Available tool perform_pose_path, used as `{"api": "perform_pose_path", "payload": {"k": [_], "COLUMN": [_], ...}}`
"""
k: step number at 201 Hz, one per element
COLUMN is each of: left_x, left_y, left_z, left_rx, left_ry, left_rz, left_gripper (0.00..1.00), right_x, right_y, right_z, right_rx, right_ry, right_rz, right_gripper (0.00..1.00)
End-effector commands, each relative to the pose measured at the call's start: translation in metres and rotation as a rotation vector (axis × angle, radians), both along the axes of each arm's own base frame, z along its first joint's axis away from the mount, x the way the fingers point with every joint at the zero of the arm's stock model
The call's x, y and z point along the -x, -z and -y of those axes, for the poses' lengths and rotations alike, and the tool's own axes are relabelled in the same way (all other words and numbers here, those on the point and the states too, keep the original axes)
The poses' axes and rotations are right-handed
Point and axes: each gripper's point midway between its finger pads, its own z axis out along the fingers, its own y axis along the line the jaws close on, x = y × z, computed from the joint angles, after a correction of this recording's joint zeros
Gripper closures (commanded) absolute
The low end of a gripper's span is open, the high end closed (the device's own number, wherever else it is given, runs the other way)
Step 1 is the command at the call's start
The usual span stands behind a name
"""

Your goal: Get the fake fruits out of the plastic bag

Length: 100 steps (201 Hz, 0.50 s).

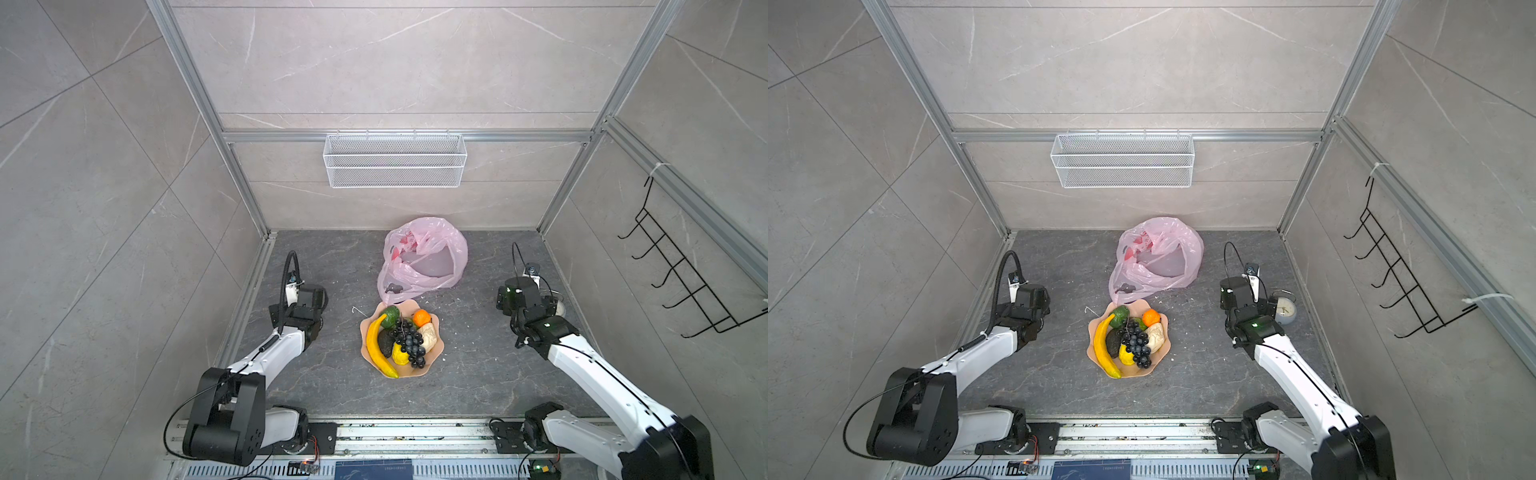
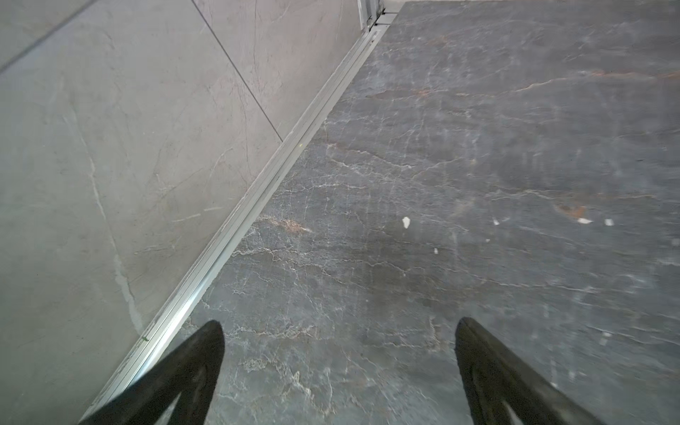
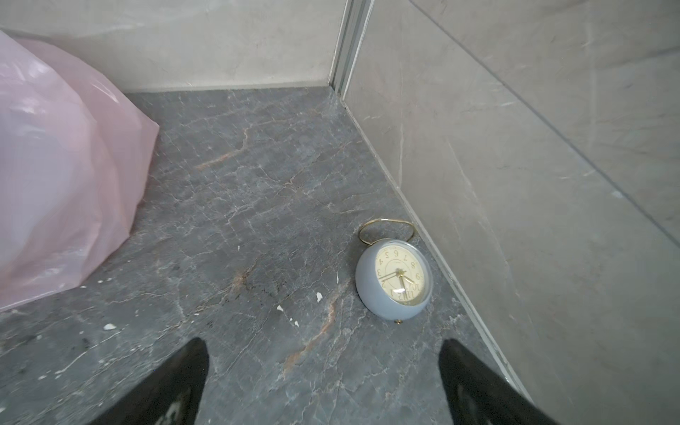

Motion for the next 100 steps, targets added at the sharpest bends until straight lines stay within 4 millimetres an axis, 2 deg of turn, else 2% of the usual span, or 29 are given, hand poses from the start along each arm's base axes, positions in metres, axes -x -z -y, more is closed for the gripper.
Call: {"api": "perform_pose_path", "payload": {"k": [1, 14, 29, 48, 55, 77, 100], "left_x": [-0.027, -0.03, -0.035, -0.043, -0.041, -0.037, -0.038], "left_y": [-0.002, -0.002, -0.01, 0.001, 0.005, 0.009, 0.014], "left_z": [0.009, 0.009, 0.015, 0.014, 0.014, 0.018, 0.019], "left_rx": [-0.01, -0.012, -0.018, 0.037, 0.06, 0.082, 0.079], "left_ry": [0.124, 0.154, 0.213, 0.283, 0.282, 0.322, 0.334], "left_rz": [0.123, 0.123, 0.209, 0.282, 0.256, 0.285, 0.289], "left_gripper": [0.0, 0.0, 0.0, 0.0, 0.0, 0.0, 0.0], "right_x": [-0.022, -0.027, -0.036, -0.044, -0.047, -0.055, -0.057], "right_y": [0.021, 0.031, 0.042, 0.057, 0.061, 0.057, 0.067], "right_z": [-0.007, -0.011, -0.017, -0.024, -0.027, -0.04, -0.043], "right_rx": [0.031, 0.037, 0.044, 0.037, 0.023, -0.026, -0.089], "right_ry": [-0.068, -0.1, -0.145, -0.195, -0.222, -0.334, -0.382], "right_rz": [0.06, 0.082, 0.112, 0.129, 0.142, 0.204, 0.249], "right_gripper": [0.0, 0.0, 0.0, 0.0, 0.0, 0.0, 0.0]}}
